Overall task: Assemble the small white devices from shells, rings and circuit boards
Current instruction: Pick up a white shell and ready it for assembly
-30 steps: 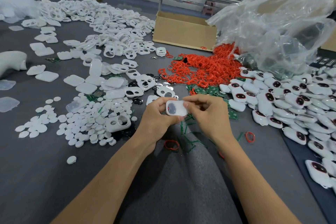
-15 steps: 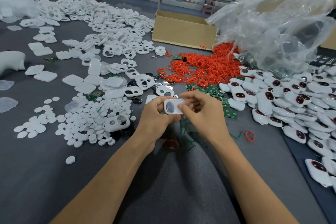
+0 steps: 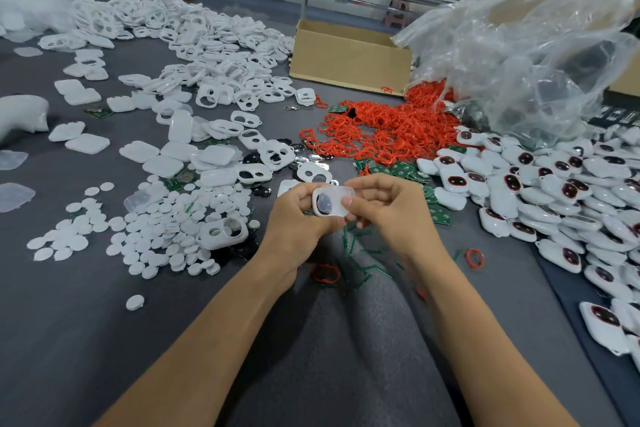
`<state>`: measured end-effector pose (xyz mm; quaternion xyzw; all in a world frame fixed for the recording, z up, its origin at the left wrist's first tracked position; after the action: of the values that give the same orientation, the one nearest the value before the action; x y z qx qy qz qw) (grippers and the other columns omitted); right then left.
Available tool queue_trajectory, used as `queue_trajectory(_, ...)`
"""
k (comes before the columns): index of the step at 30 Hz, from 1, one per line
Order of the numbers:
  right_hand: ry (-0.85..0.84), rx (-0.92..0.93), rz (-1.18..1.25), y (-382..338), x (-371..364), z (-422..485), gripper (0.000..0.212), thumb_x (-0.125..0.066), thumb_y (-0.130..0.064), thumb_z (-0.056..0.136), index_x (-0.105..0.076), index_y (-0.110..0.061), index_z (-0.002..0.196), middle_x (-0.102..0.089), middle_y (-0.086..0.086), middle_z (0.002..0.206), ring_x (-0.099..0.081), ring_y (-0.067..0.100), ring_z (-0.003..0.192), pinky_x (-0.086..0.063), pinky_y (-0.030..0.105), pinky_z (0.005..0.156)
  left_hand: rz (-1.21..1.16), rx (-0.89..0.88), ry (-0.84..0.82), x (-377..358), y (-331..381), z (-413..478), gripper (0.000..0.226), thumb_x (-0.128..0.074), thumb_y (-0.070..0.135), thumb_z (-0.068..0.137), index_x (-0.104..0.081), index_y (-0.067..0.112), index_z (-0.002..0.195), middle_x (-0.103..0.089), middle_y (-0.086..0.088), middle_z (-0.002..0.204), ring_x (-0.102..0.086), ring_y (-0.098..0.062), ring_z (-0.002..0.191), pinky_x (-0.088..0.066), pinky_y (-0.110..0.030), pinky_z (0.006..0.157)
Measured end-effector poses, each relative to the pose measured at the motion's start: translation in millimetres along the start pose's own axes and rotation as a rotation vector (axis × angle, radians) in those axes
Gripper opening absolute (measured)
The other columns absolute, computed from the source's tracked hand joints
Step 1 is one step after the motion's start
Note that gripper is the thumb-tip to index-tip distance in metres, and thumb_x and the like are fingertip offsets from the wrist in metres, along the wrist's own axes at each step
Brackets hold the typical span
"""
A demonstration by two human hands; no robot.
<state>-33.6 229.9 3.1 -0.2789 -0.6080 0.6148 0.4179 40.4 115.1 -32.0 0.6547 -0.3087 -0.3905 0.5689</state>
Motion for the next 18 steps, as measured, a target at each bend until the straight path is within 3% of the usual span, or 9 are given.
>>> queue_trajectory(8,-0.08,-0.078,0.167,1.2,2.6,2.1,0.019,-0.066,0.011,0.079,-0.063,0.001,0.094,-0.065,0.007,0.054,-0.054,0.013,0.044,-0.045,0.017,0.046,0.015,-0.007,-0.015,-0.3,-0.2,-1.2,0.043,-0.079,-0.007,0.072,-0.066,0.009,0.109,-0.074,-0.008,0.1,-0.068,-0.013,0.087,-0.056,-0.023,0.08)
queue_trajectory(12,-0.07,-0.089,0.104,2.6,3.1,1.9,0.019,-0.069,0.01,0.078,-0.063,0.002,0.094,-0.065,0.007,0.055,-0.052,0.016,0.045,-0.045,0.018,0.045,0.011,-0.007,-0.025,-1.3,1.9,-2.0,0.044,-0.079,-0.008,0.07,-0.066,0.005,0.11,-0.073,-0.013,0.103,-0.067,-0.018,0.091,-0.057,-0.031,0.087)
queue_trajectory(18,0.008,-0.042,-0.043,1.5,1.2,2.1,0.018,-0.07,0.01,0.078,-0.063,0.002,0.092,-0.063,0.006,0.057,-0.057,0.013,0.045,-0.046,0.019,0.044,0.016,-0.017,-0.024,-2.1,3.3,-2.7,0.044,-0.078,-0.011,0.07,-0.066,0.005,0.109,-0.073,-0.012,0.102,-0.066,-0.014,0.087,-0.056,-0.022,0.08)
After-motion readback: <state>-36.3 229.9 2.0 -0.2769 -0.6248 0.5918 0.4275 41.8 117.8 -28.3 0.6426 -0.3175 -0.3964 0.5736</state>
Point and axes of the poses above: each hand's wrist, its own z-axis towards the middle knuckle, its own x-axis out of the back of the hand, y = z × x, the point moved 2 cm from there along z, towards the middle knuckle
